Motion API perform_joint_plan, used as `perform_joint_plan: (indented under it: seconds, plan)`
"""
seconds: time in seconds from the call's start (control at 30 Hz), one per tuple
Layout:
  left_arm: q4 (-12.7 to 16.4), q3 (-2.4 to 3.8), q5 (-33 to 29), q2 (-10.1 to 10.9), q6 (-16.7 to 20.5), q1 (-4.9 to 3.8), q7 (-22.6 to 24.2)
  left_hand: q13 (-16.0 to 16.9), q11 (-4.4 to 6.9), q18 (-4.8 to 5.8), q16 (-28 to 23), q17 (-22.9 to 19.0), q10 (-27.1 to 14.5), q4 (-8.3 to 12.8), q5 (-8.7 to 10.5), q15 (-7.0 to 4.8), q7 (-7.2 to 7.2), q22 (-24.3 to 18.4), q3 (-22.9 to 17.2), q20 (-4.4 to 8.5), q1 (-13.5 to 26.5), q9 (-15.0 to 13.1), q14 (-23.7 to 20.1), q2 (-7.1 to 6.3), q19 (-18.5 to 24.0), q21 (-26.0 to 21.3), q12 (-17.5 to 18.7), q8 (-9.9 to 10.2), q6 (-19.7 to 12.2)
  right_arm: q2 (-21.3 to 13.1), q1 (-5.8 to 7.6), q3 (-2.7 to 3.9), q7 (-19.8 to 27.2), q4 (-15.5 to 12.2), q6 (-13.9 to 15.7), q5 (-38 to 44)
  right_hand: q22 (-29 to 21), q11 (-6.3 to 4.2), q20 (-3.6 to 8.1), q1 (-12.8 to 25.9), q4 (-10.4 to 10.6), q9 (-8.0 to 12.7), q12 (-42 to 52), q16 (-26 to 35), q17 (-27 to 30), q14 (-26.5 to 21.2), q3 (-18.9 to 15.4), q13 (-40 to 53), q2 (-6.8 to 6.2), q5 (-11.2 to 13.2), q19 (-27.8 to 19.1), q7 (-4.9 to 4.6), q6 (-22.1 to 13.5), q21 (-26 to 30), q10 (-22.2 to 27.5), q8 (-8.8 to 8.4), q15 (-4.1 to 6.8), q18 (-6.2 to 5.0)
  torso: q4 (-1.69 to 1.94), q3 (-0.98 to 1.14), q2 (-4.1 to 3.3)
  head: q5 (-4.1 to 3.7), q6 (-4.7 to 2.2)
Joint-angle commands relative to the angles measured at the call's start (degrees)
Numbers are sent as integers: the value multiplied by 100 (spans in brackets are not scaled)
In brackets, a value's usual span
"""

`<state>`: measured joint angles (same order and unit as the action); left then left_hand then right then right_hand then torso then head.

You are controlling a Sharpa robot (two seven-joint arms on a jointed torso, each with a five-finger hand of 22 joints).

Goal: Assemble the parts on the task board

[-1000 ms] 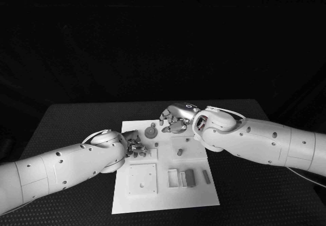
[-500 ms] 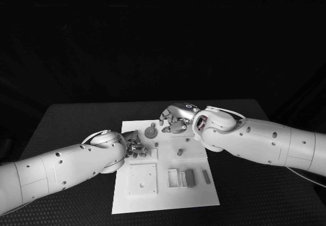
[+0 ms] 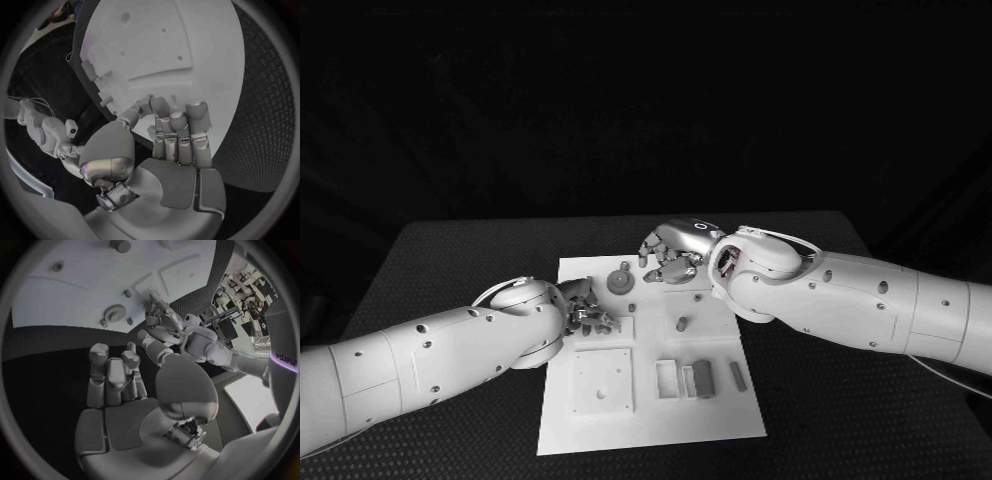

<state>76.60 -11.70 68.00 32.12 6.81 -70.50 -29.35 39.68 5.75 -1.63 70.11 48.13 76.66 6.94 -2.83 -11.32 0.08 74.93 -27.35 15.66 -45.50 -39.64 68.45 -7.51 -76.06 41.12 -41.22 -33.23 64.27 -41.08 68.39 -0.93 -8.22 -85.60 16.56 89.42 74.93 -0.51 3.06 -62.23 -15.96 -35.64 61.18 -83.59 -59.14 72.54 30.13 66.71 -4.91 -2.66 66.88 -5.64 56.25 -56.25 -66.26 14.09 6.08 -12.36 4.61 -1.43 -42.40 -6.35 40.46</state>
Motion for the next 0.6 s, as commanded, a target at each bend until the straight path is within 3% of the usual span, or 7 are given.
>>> perform_joint_plan:
  seconds: [0.03,0.37,0.6]
  plan:
    - [13,2,-17,6,0,1,48,-9,-6,-308,39,-13,7,-14,7,0,9,117,-24,26,-12,-13,5,-24,-13,41,-26,32,13,-2,-1,3,7,-4,-55,21,33,39,27,18,1,-7,-31,20,5,-42,35,-2,-37,-12,3,-64,10,38,10,-23,10,-264,3,0,0,-3,4]
    - [24,3,-17,26,2,6,50,-13,-3,-312,60,-29,4,5,6,-3,6,118,-33,27,-38,-29,-1,-14,-11,53,-41,34,16,-3,-1,3,8,-2,-54,21,33,39,27,18,1,-7,-32,19,-3,-37,36,-2,-37,-12,4,-64,9,38,10,-24,10,-264,0,-1,-1,3,7]
    - [27,3,-76,25,8,11,54,-24,-2,-315,88,-63,-7,85,0,-6,5,118,-52,24,-123,-52,-14,69,-4,70,-63,47,18,2,-1,3,9,1,-54,20,34,39,27,17,0,-8,-32,19,-1,-38,37,-2,-36,-12,5,-64,9,39,9,-25,10,-264,0,3,-1,4,8]
